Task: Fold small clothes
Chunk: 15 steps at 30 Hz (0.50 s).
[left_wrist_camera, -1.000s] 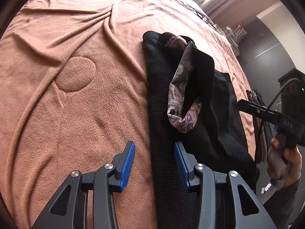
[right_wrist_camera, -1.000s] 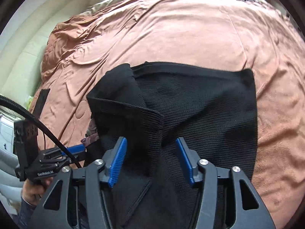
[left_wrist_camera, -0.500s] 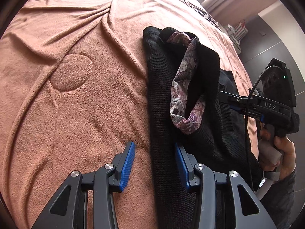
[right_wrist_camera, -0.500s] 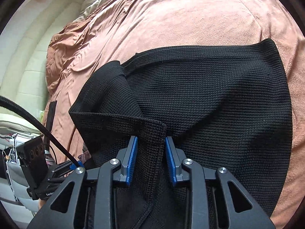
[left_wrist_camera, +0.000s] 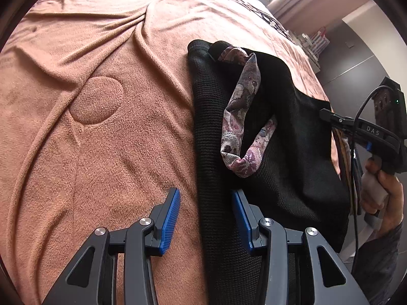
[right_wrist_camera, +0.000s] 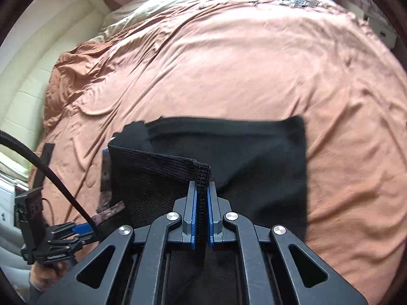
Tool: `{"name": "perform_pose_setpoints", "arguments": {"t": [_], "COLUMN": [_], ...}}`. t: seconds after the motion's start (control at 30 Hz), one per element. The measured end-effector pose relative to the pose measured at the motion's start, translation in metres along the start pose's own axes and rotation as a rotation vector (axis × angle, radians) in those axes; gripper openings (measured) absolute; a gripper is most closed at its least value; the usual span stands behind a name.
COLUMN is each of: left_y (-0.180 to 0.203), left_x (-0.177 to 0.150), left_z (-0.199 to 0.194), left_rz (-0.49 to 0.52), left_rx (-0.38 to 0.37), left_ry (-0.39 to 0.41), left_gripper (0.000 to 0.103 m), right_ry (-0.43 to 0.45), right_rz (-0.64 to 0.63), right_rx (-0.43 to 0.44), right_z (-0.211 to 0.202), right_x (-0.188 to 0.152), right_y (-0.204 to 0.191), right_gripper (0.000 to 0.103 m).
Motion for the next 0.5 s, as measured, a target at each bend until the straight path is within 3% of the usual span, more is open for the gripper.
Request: {"name": "perform_pose_setpoints", "arguments": {"t": [0.23,0.5], "left_y": [-0.004,0.0], "left_x": [0.006,0.006], "left_z": [-0.008,-0.005], "left_rz": [0.0,0.009], "left_rx": [0.001,-0.008], "left_ry": [0.016,0.001], "left_gripper": [0.045,0.045], "right_ry": [0.076,0.079], "right_rz": [-0.055,-0.048], "right_rx": [-0.163,-0.223], "right_z": [-0.006,0.019], "right_x": [0.02,0.033], "right_y": [0.014,0.016], "right_gripper": [0.003,0.002]}}
Point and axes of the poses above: each gripper's, at about its wrist camera, not at the fingertips, and z roughly the way its jaws point, y to its right, x to its top, the point moved 7 cm from there along z, roughly the way its jaws point, and after that the axes turned 13 degrees about z, right-handed, at the moved point
